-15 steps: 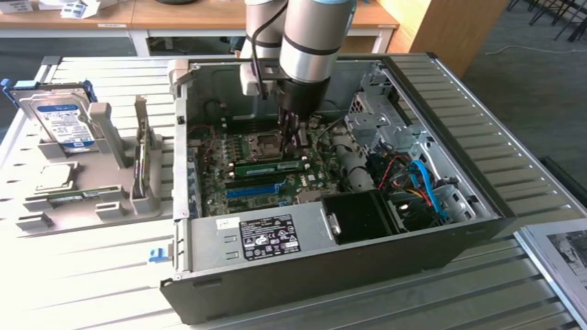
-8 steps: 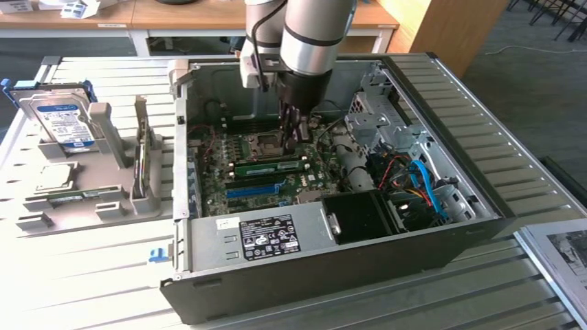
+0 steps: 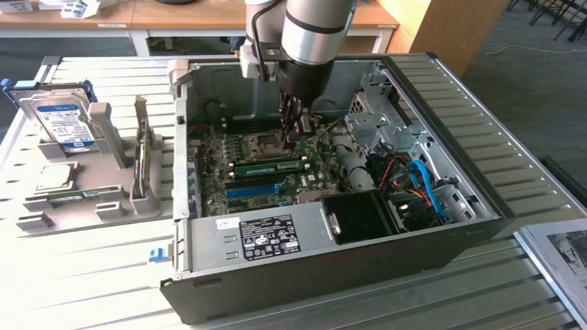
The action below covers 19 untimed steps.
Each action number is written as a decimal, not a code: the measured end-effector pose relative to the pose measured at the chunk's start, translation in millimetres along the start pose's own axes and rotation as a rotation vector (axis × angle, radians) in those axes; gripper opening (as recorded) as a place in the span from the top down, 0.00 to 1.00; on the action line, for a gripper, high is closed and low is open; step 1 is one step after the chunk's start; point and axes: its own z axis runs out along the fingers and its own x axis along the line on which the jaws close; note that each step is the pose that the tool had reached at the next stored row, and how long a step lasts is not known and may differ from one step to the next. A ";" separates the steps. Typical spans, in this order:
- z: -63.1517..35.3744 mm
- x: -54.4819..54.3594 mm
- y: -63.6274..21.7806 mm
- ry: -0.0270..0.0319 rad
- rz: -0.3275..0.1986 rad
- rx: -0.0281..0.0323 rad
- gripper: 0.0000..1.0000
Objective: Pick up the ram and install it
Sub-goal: 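Insert the ram into the slot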
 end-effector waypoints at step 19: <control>-34.8 -0.9 1.7 -0.0002 0.000 0.0001 0.75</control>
